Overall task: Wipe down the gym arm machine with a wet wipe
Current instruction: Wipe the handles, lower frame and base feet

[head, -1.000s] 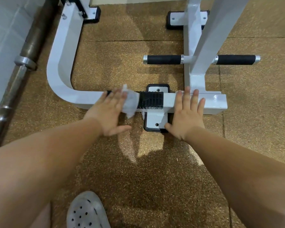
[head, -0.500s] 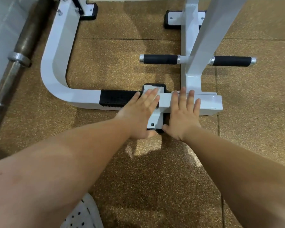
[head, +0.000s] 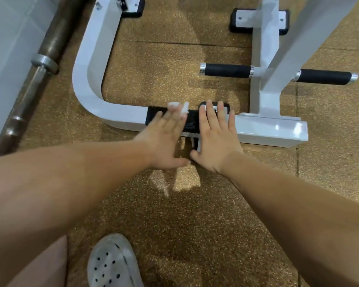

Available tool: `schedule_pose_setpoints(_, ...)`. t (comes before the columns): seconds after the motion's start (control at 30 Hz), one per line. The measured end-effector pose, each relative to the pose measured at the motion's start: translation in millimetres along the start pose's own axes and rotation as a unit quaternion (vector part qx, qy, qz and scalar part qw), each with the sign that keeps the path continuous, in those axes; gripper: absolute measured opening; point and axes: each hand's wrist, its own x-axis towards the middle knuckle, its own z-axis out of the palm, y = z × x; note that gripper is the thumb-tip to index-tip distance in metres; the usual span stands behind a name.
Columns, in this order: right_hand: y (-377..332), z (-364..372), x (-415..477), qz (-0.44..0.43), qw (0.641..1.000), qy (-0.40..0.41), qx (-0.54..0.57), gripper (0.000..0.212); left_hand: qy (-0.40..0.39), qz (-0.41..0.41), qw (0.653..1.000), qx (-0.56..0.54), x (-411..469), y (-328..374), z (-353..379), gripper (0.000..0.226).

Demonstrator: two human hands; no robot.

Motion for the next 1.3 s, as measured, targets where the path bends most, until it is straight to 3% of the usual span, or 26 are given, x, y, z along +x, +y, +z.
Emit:
schedule_pose_setpoints(0.07,-5,-2,8,-0.014,1.0,-0.011,-0.005,0.116,0.025,0.036,0.999,0.01,4,5,1,0.12)
schedule_pose_setpoints(0.17,-15,0,16,-0.032,0.999,-0.029,-0.017,0.12,0.014,0.072,0.991,0.113,-15,-45,7,0.115)
schedule_pose_setpoints(0.27,-34,4,26,-0.012,0.999,-0.037,-0.035,0.124,-0.017,0.046,0.984,0.169,-47,-104,27,0.115)
schedule_pose_setpoints(0.43,-57,4,46,0.013,0.999,-0.013,-0.036,0.125,-0.011,-0.011,0.998,0.059,-53,-113,48,0.119)
schedule_pose_setpoints(0.6,-55,-3,79,-0.012,0.997,-0.015,-0.075,0.145,0.059,-0.027,0.996,-0.063,-26,-71,52,0.12)
schedule_pose_setpoints(0.73,-52,-1,82,-0.016,0.997,-0.013,-0.08,0.15,0.08,-0.036,0.996,-0.024,-31,-95,62,0.113)
schedule_pose_setpoints(0.9,-51,-6,82,-0.02,0.997,-0.03,-0.063,0.149,0.069,-0.116,0.99,-0.048,-39,-118,63,0.113)
schedule_pose_setpoints(1.03,-53,-7,81,-0.021,0.997,-0.035,-0.064,0.144,0.072,-0.034,0.992,-0.101,-44,-80,65,0.117)
schedule_pose_setpoints(1.13,-53,-8,81,-0.02,0.997,-0.035,-0.06,0.143,0.084,-0.028,0.993,-0.084,-43,-75,65,0.115)
schedule_pose_setpoints(1.3,-52,-10,81,-0.021,0.997,-0.046,-0.057,0.143,0.06,-0.168,0.983,-0.04,-58,-141,76,0.113)
